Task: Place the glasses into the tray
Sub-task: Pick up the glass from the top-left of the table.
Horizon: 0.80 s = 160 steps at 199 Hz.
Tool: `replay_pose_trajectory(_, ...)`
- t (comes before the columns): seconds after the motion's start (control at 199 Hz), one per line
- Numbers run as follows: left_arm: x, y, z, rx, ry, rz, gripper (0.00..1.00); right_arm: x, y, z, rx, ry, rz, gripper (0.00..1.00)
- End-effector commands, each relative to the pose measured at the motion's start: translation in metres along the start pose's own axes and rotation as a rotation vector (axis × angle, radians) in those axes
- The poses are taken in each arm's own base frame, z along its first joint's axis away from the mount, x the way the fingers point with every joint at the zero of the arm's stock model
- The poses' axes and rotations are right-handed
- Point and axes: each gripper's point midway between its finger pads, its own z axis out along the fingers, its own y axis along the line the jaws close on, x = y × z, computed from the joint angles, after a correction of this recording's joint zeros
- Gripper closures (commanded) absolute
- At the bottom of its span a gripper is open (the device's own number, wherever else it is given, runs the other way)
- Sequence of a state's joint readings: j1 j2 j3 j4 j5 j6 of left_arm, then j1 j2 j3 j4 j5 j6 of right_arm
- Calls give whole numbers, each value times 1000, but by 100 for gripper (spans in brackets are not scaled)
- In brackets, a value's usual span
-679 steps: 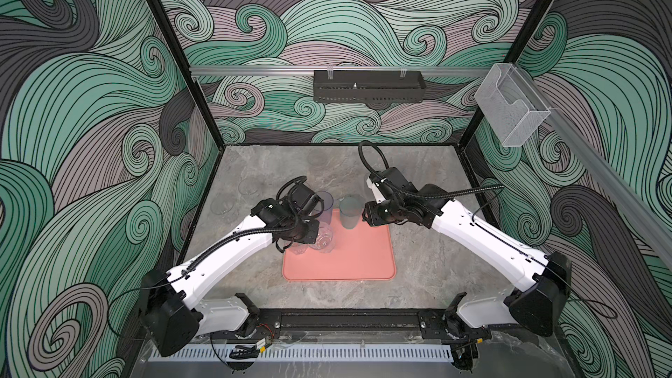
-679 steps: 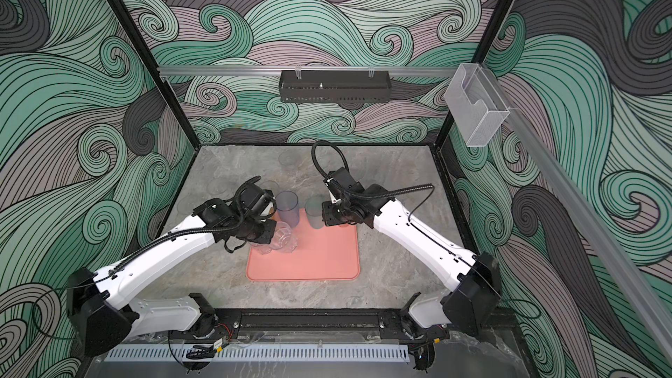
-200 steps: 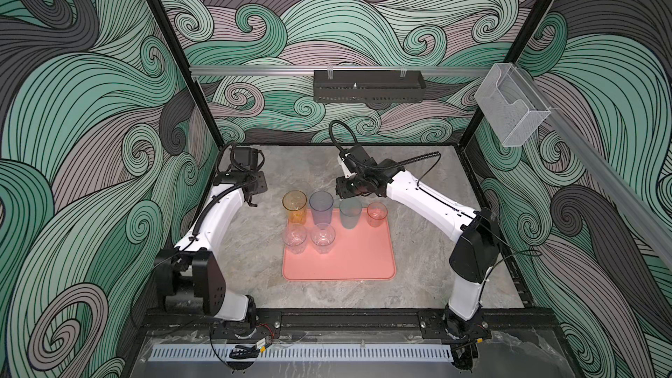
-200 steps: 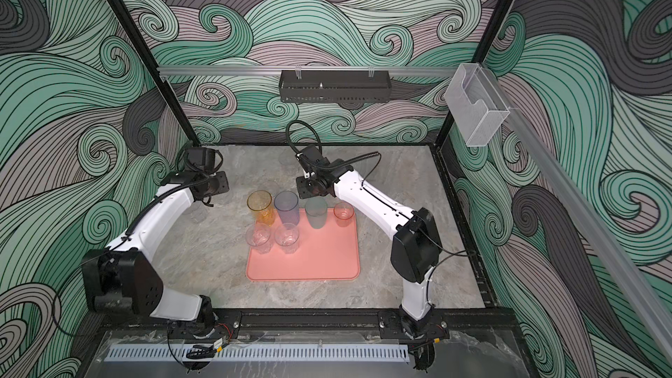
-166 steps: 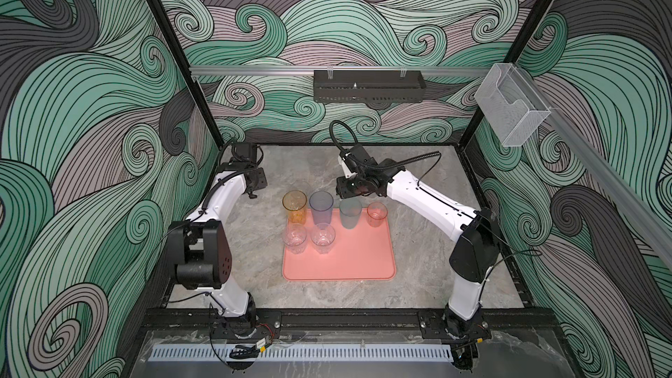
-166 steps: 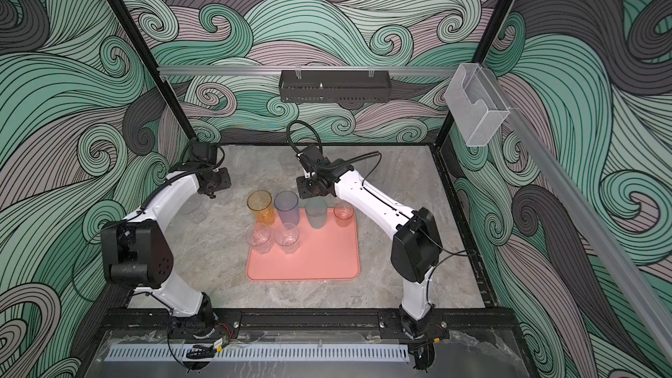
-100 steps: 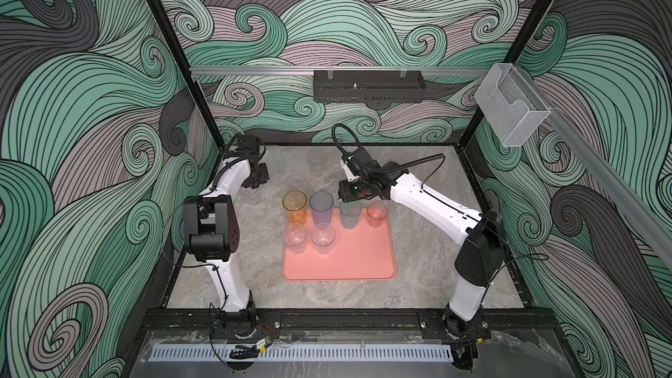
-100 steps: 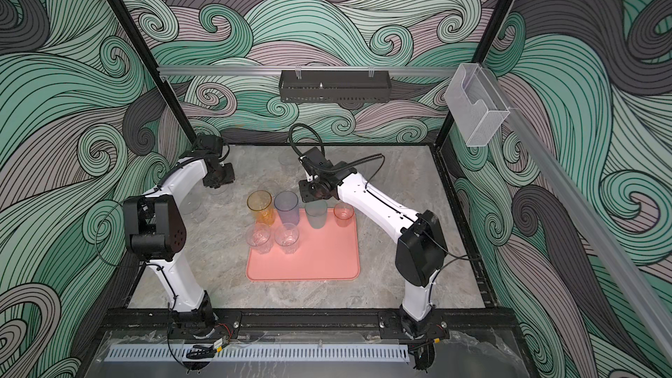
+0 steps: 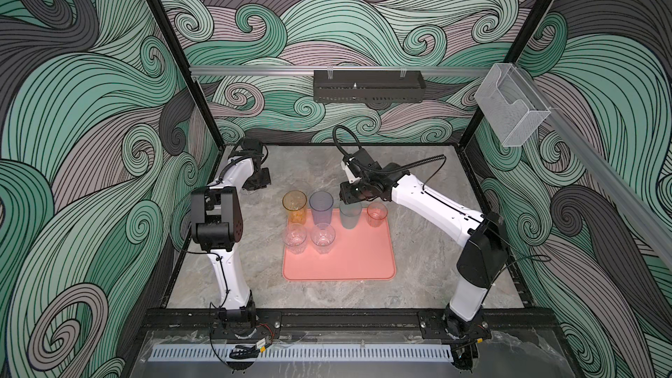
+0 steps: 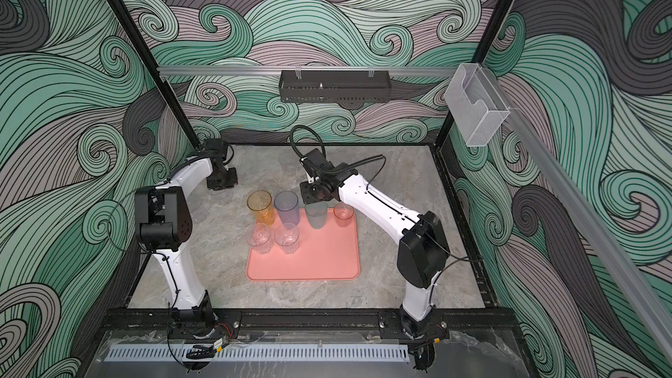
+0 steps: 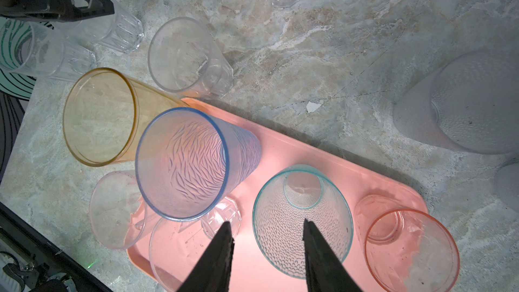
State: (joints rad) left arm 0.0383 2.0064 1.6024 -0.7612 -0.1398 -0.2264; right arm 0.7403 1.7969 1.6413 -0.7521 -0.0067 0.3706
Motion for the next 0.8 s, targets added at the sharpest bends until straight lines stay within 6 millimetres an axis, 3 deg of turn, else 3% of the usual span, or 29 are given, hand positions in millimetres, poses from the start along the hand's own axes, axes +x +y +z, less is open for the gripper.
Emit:
replay_pose_trajectory(0.0,-4,-1,-3,27,9,-5,84,-3,-2,-11,0,-21,-6,57)
replay_pose_trajectory(0.186,-6,-6,-21,68,-16,-5,100,-5,5,-11,-35,-18,4,57)
replay_pose_trajectory(0.371,-10,-8,-54,109,-64,-7,100,-12,18,-15,-84,-8,3,49)
replay_pose_trajectory(0.602,-12,-23,-137,176,-191,41,100,-23,28,-35,-126,-28,3,44)
replay_pose_trajectory(0.797,13,-65,-208,250,-314,192,100,-25,35,-56,-153,-37,-2,45)
